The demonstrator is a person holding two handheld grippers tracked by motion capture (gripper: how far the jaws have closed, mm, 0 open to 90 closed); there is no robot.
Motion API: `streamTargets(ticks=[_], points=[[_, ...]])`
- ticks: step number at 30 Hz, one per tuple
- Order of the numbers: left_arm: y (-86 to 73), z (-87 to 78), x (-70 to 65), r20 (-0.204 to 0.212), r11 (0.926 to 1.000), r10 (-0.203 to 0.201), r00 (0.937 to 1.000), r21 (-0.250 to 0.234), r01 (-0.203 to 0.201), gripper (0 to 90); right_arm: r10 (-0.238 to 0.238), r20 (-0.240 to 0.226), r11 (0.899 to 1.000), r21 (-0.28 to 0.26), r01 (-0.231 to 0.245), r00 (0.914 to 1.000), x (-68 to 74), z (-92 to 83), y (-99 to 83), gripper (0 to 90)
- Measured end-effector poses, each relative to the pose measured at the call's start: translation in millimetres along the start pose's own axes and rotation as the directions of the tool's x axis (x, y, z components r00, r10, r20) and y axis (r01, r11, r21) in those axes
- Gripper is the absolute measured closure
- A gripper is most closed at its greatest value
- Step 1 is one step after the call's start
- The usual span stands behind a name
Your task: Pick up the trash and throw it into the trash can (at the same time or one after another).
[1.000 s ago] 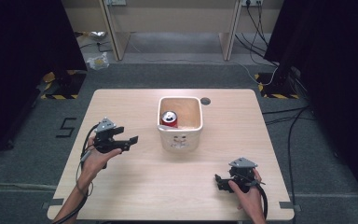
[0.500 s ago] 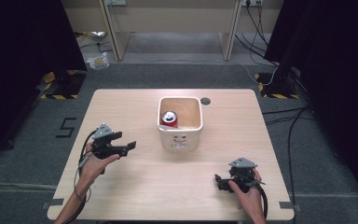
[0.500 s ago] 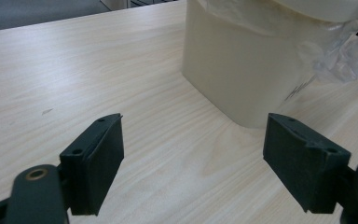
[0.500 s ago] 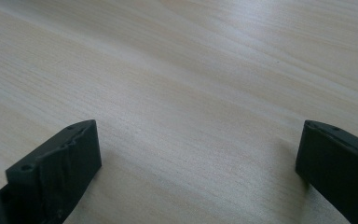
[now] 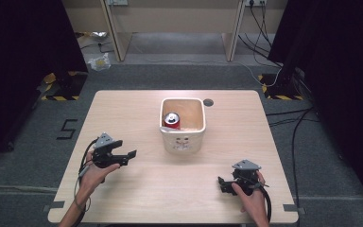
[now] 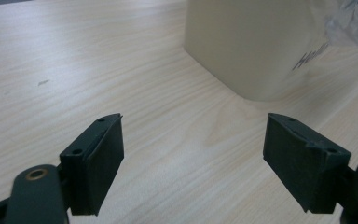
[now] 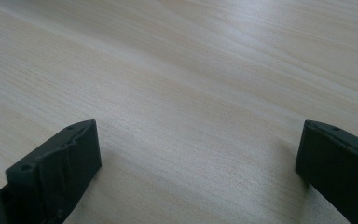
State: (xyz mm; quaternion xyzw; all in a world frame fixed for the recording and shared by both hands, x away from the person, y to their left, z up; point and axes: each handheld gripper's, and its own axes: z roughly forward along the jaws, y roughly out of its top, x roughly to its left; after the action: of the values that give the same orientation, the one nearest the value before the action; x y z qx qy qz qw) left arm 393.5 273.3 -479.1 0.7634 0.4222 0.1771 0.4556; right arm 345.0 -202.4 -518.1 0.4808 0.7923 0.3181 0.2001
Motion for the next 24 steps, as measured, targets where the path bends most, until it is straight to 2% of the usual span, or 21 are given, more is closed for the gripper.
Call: streamTargets(ticks=[7,24], points=[[-13.2,-0.4,-0.3,0.000,0.9997,0.003,1.0000,0.026,-0.003,19.0,0.002,0.000,1.000,0.001,-0.002,1.0000,0.1,-0.1,0.0,0.2],[-30.3,0.0,-2.1,-0.004,0.9975,0.019,0.9998,0.069,-0.019,17.4,-0.001,0.000,1.000,0.000,0.001,1.0000,0.0,0.0,0.0,0.2]])
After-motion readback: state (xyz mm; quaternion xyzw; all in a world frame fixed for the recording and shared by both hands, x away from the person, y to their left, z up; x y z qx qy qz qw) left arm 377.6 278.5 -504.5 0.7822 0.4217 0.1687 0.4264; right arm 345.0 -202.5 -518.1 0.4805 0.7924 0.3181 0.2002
